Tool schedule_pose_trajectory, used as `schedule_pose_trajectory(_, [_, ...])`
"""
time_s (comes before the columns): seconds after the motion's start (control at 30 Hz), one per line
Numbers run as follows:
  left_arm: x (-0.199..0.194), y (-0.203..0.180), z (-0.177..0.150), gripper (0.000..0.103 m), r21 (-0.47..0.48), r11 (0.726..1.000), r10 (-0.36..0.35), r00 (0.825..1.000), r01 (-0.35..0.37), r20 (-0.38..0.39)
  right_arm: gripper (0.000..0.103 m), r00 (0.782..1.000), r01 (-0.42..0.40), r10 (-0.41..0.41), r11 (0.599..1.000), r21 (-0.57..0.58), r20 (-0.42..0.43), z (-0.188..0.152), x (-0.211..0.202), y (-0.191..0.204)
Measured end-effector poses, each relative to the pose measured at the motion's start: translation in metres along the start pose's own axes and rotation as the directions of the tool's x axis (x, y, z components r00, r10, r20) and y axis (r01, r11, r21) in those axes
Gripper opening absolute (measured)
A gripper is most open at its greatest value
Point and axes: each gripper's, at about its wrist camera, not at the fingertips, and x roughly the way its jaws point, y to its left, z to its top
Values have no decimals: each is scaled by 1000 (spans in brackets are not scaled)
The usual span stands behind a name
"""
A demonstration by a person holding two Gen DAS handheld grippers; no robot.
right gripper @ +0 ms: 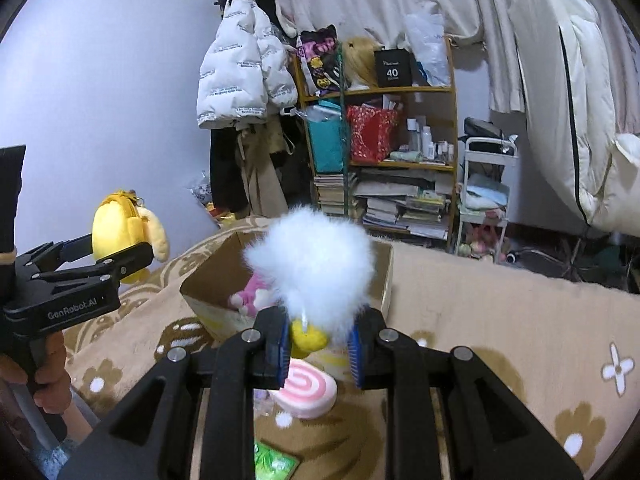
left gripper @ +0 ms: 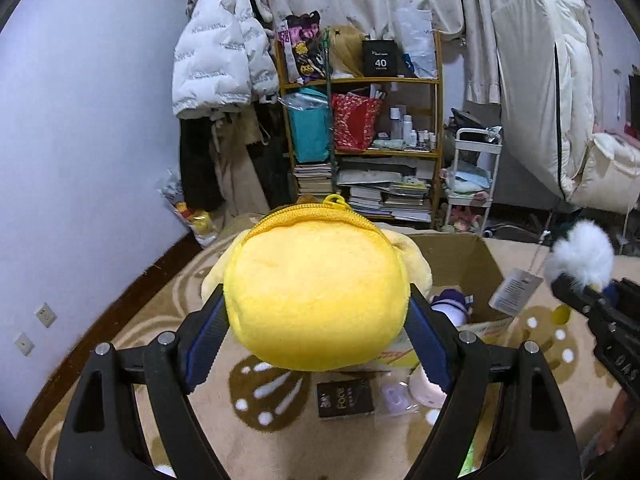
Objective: Organize soft objects
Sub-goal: 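Lift both held toys and carry them over the cardboard box, then open both tools to drop the yellow plush and fluffy ball into the box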
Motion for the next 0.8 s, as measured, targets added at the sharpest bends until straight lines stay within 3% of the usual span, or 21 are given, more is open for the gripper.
schedule_pose_trajectory(0.4, [27, 2, 24, 82, -5, 999, -36, 999, 36, 18, 24, 999, -40, 39, 998, -39, -8, 11, 35, 5])
schedule_pose_trajectory(0.8, [73, -13, 14, 83, 21, 997, -67, 995, 69, -78, 24, 998, -53, 51, 997, -53, -38, 11, 68, 1])
